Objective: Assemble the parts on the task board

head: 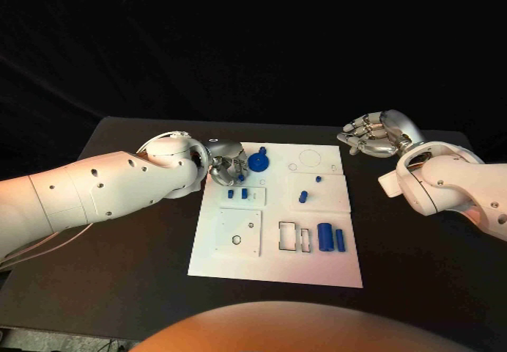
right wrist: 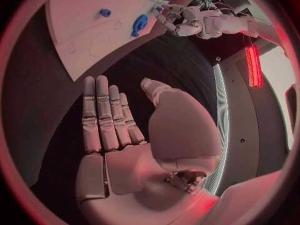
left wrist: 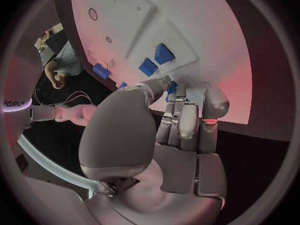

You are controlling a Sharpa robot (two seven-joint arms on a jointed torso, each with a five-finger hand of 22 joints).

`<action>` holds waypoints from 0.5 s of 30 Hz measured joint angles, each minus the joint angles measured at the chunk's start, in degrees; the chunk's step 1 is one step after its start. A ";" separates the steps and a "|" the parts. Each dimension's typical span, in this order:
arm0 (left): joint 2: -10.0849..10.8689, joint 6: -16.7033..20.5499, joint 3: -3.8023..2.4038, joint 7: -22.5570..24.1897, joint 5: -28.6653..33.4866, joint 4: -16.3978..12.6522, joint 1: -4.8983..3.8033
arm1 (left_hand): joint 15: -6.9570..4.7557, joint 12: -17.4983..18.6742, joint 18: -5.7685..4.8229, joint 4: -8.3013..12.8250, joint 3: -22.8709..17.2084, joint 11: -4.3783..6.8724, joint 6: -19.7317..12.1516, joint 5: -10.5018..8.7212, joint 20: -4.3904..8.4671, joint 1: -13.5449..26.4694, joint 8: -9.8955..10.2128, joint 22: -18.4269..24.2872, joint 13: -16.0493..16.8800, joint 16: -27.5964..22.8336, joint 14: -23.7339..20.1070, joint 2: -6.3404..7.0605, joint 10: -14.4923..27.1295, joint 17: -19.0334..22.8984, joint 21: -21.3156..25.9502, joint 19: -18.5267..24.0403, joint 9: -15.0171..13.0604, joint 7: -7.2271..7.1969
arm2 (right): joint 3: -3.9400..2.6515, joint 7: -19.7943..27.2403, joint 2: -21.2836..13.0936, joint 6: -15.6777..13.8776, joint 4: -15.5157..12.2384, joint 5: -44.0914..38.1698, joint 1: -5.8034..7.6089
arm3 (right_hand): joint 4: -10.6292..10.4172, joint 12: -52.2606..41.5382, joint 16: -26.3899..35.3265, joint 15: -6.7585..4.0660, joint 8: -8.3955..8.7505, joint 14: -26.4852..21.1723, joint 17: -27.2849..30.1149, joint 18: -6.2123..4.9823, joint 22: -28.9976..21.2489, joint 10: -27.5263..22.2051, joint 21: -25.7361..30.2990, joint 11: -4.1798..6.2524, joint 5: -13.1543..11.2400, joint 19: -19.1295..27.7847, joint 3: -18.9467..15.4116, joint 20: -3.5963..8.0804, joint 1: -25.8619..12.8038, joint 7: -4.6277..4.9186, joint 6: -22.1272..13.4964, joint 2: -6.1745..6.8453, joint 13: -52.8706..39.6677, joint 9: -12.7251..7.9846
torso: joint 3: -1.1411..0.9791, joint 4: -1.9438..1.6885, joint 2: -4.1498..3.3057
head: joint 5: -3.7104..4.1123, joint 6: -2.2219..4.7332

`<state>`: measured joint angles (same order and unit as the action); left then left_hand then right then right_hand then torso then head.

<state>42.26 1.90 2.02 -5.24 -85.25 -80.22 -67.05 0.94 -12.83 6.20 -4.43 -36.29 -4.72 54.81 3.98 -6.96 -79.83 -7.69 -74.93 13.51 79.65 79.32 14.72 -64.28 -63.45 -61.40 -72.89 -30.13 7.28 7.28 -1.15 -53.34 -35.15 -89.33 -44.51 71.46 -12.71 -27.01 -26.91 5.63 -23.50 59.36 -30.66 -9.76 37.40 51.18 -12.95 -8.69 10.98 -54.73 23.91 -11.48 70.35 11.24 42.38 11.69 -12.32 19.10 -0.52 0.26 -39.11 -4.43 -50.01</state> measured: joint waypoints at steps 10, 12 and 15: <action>0.05 -0.39 0.01 -0.39 0.49 0.04 0.01 | 0.59 0.37 0.00 0.00 0.00 -0.72 -1.97 0.00 -0.32 1.21 0.85 0.01 0.32 -0.52 -0.87 0.45 0.94 1.33 0.14 0.32 0.52 -0.05 | 0.00 0.06 -0.03 -0.04 -0.01 0.00 -0.01 | 0.50 0.00 1.27 0.51 -0.22 -1.56 0.50 0.00 -1.33 0.21 1.43 -0.21 0.00 0.66 0.17 -0.66 -0.23 0.00 0.00 0.23 0.86 -0.45 | -0.04 0.04 -0.02 | -0.01 0.00; 0.08 -0.43 0.02 -0.52 0.55 0.05 0.02 | 0.81 0.82 0.00 0.00 0.00 -1.05 -2.30 0.00 -0.74 1.64 0.85 0.01 0.32 -1.19 -1.87 0.58 1.87 2.70 0.95 0.74 0.65 -0.13 | 0.00 0.07 -0.05 -0.04 -0.01 0.00 -0.01 | 0.64 0.00 1.63 0.62 -0.22 -1.70 0.61 0.00 -1.56 0.21 1.53 -0.21 0.00 0.72 0.31 -0.72 -0.23 0.00 0.00 0.23 1.02 -0.49 | -0.04 0.04 -0.02 | -0.01 0.00; 0.16 -0.45 0.01 -0.73 0.62 0.06 0.02 | 1.50 1.13 0.00 0.01 0.02 -1.85 -3.32 0.00 -1.35 1.83 0.85 0.01 0.35 -3.50 -5.10 0.77 3.93 7.87 2.73 1.99 0.95 -0.54 | 0.00 0.08 -0.07 -0.05 -0.01 0.00 -0.01 | 0.64 0.00 1.71 0.60 -0.22 -2.06 0.72 0.00 -1.82 0.21 1.76 -0.21 0.00 0.92 0.31 -0.92 -0.23 0.00 0.00 0.23 1.17 -0.55 | -0.04 0.04 -0.01 | 0.03 0.00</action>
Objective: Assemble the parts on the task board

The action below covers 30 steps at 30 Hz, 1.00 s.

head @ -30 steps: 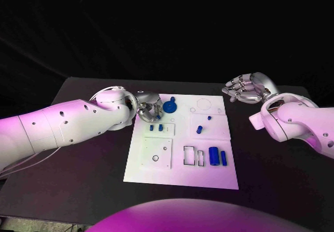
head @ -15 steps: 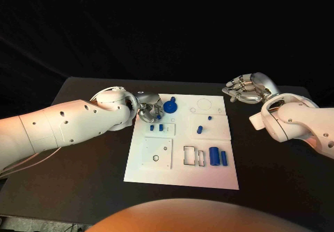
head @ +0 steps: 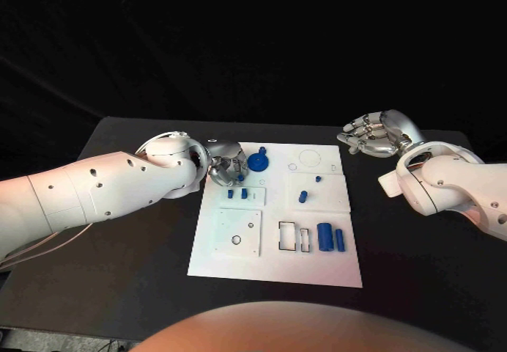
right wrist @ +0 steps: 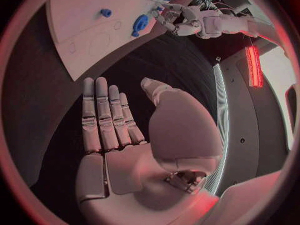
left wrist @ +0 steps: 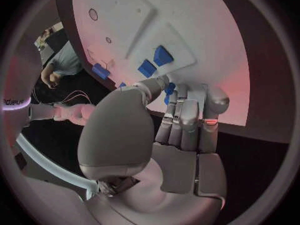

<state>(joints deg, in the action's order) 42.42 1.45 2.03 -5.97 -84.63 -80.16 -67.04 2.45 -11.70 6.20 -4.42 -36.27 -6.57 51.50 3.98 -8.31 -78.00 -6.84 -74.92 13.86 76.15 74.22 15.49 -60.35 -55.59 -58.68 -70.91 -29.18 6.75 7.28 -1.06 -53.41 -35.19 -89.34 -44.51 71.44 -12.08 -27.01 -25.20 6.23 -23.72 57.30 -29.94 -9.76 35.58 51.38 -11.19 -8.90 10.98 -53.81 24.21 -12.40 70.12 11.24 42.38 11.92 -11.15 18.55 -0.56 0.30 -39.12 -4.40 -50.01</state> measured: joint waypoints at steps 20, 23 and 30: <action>1.55 3.26 -0.01 -0.15 0.81 -0.93 0.08 | 1.57 -1.42 -0.01 0.70 3.30 -1.64 -2.87 0.48 -1.55 0.13 -0.69 0.01 0.77 -0.28 -3.12 0.13 7.36 3.98 1.24 1.55 0.72 -1.23 | 0.01 0.25 -0.07 0.11 0.39 -0.44 -0.02 | 1.11 1.21 1.83 0.72 -0.44 -1.94 1.48 0.00 -1.94 -1.53 1.99 -0.91 0.00 0.82 0.00 -0.82 -0.30 0.00 0.00 -0.31 1.67 -0.64 | 0.07 -0.04 0.03 | 0.03 0.00; 2.23 4.03 -0.09 0.34 1.64 -1.42 0.11 | 1.98 -2.53 0.01 0.22 6.85 -1.92 -3.76 0.48 -1.95 0.10 -1.63 0.01 1.07 -0.28 -4.53 -0.21 9.41 5.57 2.44 2.60 0.87 -1.51 | 0.01 0.22 -0.06 0.57 0.75 -0.94 -0.02 | 2.17 1.79 1.90 0.72 -0.84 -1.90 1.75 0.00 -2.35 -1.55 1.99 -0.93 0.00 0.81 0.06 -0.81 -0.28 -0.20 0.24 -0.29 2.26 -0.84 | 0.08 -0.03 0.03 | -0.04 0.00; 4.68 5.20 -1.26 1.80 8.79 -2.09 0.14 | 1.60 -6.17 0.96 -0.67 8.28 -1.73 -1.91 1.24 -1.91 -2.78 -4.84 0.01 1.54 -2.52 -8.77 -2.85 10.22 13.34 5.04 4.41 1.15 1.25 | 0.01 -0.28 0.04 3.40 1.74 -5.30 -0.03 | 9.08 3.72 -5.93 -3.86 -0.20 10.97 -2.57 0.01 1.07 8.09 -5.13 2.80 3.23 -8.92 7.20 3.85 3.06 -1.30 6.50 1.99 3.18 -1.34 | 0.04 -0.01 0.09 | 0.11 0.00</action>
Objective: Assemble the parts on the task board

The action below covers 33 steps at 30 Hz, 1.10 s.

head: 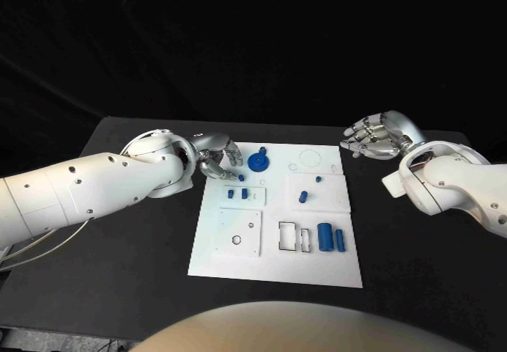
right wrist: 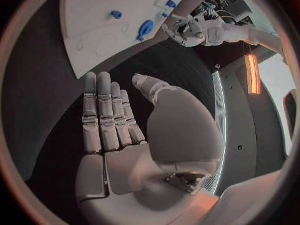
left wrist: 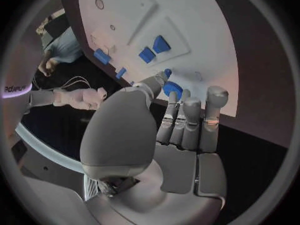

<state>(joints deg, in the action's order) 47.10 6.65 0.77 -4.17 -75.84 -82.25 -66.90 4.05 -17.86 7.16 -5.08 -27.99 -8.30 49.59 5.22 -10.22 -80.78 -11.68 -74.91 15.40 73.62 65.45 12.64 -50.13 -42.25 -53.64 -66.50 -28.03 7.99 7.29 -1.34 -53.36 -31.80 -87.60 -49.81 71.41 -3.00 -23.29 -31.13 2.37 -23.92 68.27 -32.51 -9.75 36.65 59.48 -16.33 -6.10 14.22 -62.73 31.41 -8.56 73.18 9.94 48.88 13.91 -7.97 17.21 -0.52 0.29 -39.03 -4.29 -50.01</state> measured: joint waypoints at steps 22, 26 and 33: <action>5.57 2.49 -0.85 16.61 59.20 -0.27 -0.07 | -0.57 -6.43 2.60 -0.84 -3.46 1.23 -0.72 6.96 0.39 3.39 -3.73 2.00 -0.08 -8.62 -7.91 -0.16 -2.63 12.23 21.08 12.46 1.01 2.23 | 0.37 -7.24 4.43 14.83 0.32 -31.84 -1.17 | 4.56 17.27 -42.49 -1.86 6.42 15.68 -36.40 3.18 36.12 6.24 -46.12 0.89 -3.01 -15.26 2.35 2.09 -4.27 -0.73 3.13 1.17 0.19 1.85 | 0.12 0.04 -0.02 | 3.82 1.32; 5.79 3.44 -0.85 18.24 62.92 -1.32 -0.07 | -0.57 -6.72 2.60 -0.84 -3.46 1.25 -0.72 6.96 0.39 3.39 -3.74 2.11 -0.08 -8.73 -7.90 -0.16 -3.05 12.37 21.08 12.46 1.01 2.23 | 0.42 -8.57 5.40 15.87 0.47 -34.99 -1.84 | 4.71 17.69 -43.88 -1.86 6.87 15.68 -37.59 3.18 37.14 5.39 -46.80 0.04 -3.45 -15.26 1.26 2.09 -4.27 -0.73 3.13 1.17 0.10 1.93 | 0.15 -0.01 -0.07 | 4.08 1.44; 6.07 4.29 -0.84 19.75 64.96 -2.35 -0.05 | -0.57 -6.72 2.60 -0.84 -3.46 1.43 -1.21 6.96 0.42 3.39 -3.73 2.55 -0.31 -9.73 -7.90 -0.16 -3.23 12.87 21.57 12.42 1.24 2.44 | 0.46 -10.16 7.09 17.04 1.48 -38.00 -2.56 | 4.57 17.69 -44.75 -1.44 7.37 15.65 -38.12 3.29 38.30 4.38 -48.43 0.07 -4.04 -15.16 -0.50 1.75 -4.27 -0.53 3.33 1.17 -0.30 2.11 | 0.15 -0.03 -0.08 | 4.19 1.44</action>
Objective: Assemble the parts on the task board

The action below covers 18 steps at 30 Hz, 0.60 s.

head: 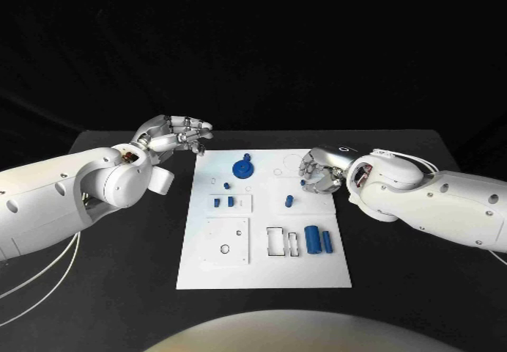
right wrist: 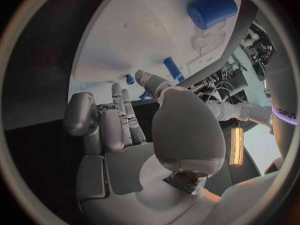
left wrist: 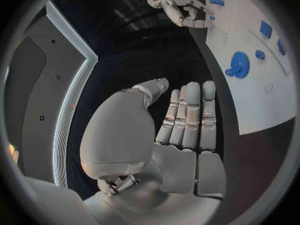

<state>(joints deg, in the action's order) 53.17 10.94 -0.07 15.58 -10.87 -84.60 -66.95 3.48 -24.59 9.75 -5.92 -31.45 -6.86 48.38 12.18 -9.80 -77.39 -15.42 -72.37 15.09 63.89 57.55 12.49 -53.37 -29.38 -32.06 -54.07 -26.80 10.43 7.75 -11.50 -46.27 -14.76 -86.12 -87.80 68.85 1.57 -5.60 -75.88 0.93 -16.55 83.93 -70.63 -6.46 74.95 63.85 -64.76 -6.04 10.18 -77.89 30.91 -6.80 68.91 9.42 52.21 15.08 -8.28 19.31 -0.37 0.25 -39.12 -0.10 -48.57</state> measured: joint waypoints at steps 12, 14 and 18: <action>0.10 0.49 0.01 0.41 0.50 -0.24 0.00 | 0.00 0.00 -0.01 0.16 0.16 -0.20 -1.72 0.00 0.18 0.23 0.00 0.45 -0.38 -0.51 0.00 -0.23 -0.20 0.38 0.44 -0.18 0.09 0.29 | -0.32 -0.91 1.39 -0.44 0.12 -2.04 -0.66 | 1.14 -2.95 -2.85 -0.02 -0.45 0.02 -2.25 1.65 0.00 1.81 -6.14 1.11 -1.20 -2.04 5.07 0.24 1.97 -0.97 3.42 -1.97 -1.39 1.36 | -0.08 0.05 -0.04 | -0.36 -0.20; 0.10 0.50 0.01 0.41 0.50 -0.25 0.00 | 0.00 0.00 -0.01 0.16 0.16 -0.20 -1.92 0.00 0.18 0.23 -0.04 0.48 -0.40 -0.59 0.00 -0.23 -0.20 0.41 0.44 -0.18 0.09 0.31 | -0.35 -1.11 1.50 -0.51 0.18 -2.27 -0.72 | 1.48 -3.33 -2.85 -0.54 -0.51 0.12 -2.25 1.65 -0.01 2.34 -6.79 1.38 -1.20 -2.36 6.50 0.56 2.49 -1.22 4.10 -2.49 -1.62 1.84 | -0.08 0.05 -0.04 | -0.36 -0.26; 0.04 0.50 0.01 0.31 0.50 -0.26 0.00 | 0.00 0.00 -0.01 0.16 0.16 -0.21 -2.01 0.00 0.18 0.46 -0.30 0.66 -0.52 -0.79 0.00 -0.45 -0.20 0.55 0.44 -0.18 0.09 0.40 | -0.43 -1.68 1.70 -0.53 0.22 -2.94 -0.83 | 2.15 -3.62 -3.06 -0.55 -0.95 0.11 -2.25 1.65 -0.01 2.99 -7.93 1.56 -1.22 -2.69 8.01 0.89 3.11 -1.38 4.70 -3.11 -2.01 2.46 | -0.08 0.05 -0.05 | -0.34 -0.32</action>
<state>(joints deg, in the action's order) 53.21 11.44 -0.06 15.89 -10.38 -84.87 -66.95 3.48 -24.59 9.75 -5.76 -31.30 -7.07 46.37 12.18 -9.62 -76.93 -15.72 -71.70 14.57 63.11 57.55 12.04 -53.57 -28.83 -31.62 -54.26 -26.71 10.84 7.32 -13.18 -44.57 -15.28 -85.90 -90.75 68.03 3.72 -9.22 -78.94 0.39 -17.51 84.04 -72.88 -4.81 74.94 66.84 -72.69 -4.48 8.96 -80.57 38.92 -5.91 72.03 8.04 56.91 11.97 -10.29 21.77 -0.44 0.30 -39.17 -0.43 -48.89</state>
